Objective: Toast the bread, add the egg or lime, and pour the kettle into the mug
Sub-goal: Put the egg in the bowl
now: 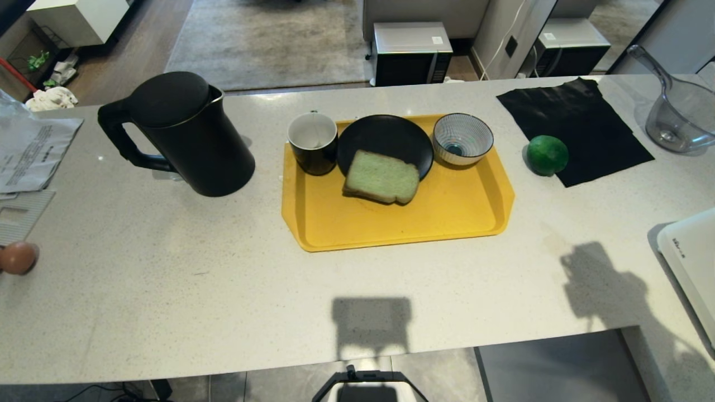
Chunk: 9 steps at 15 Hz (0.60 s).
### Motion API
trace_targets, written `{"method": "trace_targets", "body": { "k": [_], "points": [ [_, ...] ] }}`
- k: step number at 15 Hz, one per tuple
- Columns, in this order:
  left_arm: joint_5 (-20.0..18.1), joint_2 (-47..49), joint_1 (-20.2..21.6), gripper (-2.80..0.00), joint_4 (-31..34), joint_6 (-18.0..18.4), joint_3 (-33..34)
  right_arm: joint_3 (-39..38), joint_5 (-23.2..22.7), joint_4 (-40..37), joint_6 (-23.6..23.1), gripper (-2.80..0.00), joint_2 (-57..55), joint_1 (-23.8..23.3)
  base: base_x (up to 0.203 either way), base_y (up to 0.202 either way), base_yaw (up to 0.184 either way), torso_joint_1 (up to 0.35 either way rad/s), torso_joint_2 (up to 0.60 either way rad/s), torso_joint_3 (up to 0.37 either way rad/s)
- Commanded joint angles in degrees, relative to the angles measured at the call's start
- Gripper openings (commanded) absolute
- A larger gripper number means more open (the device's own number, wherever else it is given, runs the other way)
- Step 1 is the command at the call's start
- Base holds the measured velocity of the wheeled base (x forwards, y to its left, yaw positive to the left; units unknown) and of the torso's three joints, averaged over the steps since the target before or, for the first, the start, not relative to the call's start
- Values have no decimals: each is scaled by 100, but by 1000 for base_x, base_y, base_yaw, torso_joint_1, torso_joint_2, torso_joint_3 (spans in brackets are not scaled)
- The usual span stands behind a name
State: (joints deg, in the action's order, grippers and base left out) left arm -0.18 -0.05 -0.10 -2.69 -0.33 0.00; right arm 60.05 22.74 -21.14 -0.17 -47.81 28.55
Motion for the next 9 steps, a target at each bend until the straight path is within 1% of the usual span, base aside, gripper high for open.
{"method": "trace_targets", "body": {
  "k": [1,4,9],
  "points": [
    [1,-4,1,-280,-3,-2,88,-2,12,-13,-9,-280,-26,1,0,0,0,0,0,0],
    [1,-4,1,-280,-3,1,88,-19,12,-13,-1,-280,-26,1,0,0,0,3,1,51],
    [1,-4,1,-280,-3,-2,88,-20,12,-13,-1,-280,-18,1,0,0,0,0,1,169]
  ]
}}
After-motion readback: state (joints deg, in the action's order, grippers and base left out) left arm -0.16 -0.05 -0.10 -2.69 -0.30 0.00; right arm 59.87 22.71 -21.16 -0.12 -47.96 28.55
